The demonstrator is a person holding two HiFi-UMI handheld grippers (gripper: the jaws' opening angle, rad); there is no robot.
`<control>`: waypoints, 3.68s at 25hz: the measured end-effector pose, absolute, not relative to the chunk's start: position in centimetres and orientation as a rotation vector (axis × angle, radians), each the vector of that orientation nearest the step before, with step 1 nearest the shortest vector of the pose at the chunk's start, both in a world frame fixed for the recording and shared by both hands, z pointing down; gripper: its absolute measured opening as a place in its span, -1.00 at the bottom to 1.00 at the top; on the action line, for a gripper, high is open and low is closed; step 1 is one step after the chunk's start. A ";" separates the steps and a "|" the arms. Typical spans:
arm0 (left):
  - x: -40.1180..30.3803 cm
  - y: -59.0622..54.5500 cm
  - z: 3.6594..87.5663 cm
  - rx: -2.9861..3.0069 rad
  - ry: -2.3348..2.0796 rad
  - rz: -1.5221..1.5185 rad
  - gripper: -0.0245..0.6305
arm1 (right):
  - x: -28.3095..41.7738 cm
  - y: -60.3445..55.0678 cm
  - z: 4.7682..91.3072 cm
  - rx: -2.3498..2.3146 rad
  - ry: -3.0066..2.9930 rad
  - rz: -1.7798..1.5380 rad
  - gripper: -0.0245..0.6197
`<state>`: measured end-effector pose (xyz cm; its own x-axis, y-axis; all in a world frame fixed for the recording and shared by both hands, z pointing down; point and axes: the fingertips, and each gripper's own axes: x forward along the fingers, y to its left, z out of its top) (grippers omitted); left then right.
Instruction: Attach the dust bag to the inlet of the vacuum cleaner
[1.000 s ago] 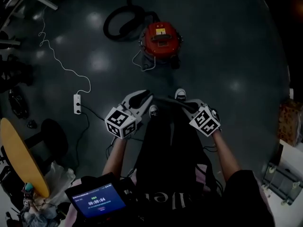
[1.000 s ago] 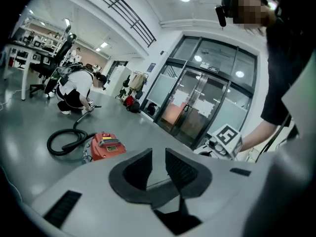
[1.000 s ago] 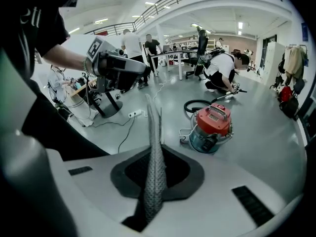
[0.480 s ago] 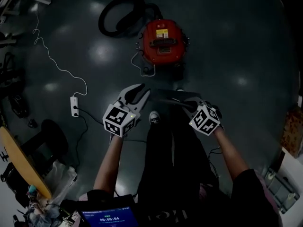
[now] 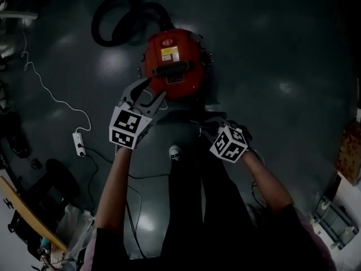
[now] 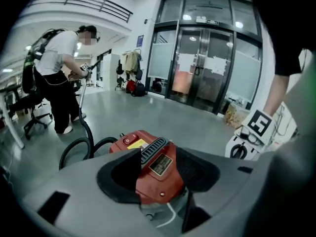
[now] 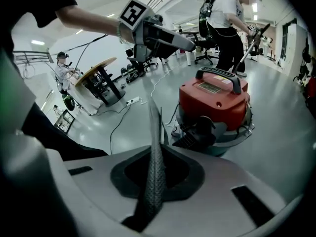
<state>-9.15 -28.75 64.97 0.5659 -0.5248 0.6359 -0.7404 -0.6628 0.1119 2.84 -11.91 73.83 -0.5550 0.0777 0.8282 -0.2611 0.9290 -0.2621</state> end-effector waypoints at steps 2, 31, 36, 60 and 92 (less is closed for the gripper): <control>-8.5 -30.5 66.7 2.466 -0.987 0.922 -0.26 | 3.0 -12.5 75.2 0.127 -2.114 0.436 -0.80; -6.9 -34.3 75.8 2.443 -0.588 1.360 -0.24 | 5.2 -15.7 81.6 0.337 -2.247 0.852 -0.80; -6.8 -34.5 76.0 2.468 -0.603 1.324 -0.24 | 4.6 -16.0 81.4 -0.045 -2.161 0.230 -0.79; -6.9 -34.4 76.0 2.469 -0.619 1.278 -0.24 | 5.5 -16.7 82.9 0.361 -2.033 1.080 -0.74; -7.0 -34.5 75.7 2.490 -0.622 1.217 -0.23 | 4.9 -16.9 81.7 0.062 -1.875 0.118 -0.49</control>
